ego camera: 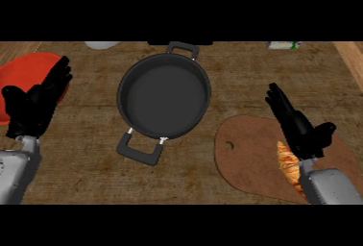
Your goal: Pick the croissant from the cutting board and place it in the pot
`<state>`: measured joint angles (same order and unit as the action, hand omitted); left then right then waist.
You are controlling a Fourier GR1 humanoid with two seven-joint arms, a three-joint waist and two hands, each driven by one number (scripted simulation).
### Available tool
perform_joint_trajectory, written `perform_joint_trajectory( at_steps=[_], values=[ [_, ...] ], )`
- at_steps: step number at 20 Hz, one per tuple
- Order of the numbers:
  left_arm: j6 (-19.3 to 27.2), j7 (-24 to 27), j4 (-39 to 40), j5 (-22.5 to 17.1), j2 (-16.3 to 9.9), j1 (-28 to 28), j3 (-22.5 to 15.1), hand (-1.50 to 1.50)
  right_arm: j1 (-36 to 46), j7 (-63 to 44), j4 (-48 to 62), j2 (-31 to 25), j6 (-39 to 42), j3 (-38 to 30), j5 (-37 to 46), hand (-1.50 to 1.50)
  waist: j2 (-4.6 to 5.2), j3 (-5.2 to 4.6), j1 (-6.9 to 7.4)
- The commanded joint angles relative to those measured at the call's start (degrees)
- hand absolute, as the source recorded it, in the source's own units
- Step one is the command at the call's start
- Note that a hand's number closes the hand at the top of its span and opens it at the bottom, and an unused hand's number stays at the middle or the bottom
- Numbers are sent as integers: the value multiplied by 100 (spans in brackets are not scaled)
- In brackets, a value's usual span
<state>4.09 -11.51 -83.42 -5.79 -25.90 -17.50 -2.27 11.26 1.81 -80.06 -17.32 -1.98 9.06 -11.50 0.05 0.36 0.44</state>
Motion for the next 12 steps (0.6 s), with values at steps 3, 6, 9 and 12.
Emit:
perform_joint_trajectory(
  at_steps=[3, 6, 9, 12],
  values=[
    [-242, -76, -158, -480, 602, 384, -223, 0, 220, 281, -201, -1064, -78, -82, 1065, -150, -28, -50, -32],
    [-540, -291, -192, -1108, 1178, 679, -485, 0, 320, 792, -305, -1997, -202, -168, 1978, -150, -42, -70, -83],
    [-497, -335, -253, -1162, 1302, 848, -558, 0, -326, -329, 609, -2760, -1296, -279, 3371, -150, -5, -103, -211],
    [-648, -216, -275, -1158, 1492, 1075, -843, 0, -476, -668, 464, -2532, -1940, 232, 4327, -150, -15, -59, -77]
  ],
)
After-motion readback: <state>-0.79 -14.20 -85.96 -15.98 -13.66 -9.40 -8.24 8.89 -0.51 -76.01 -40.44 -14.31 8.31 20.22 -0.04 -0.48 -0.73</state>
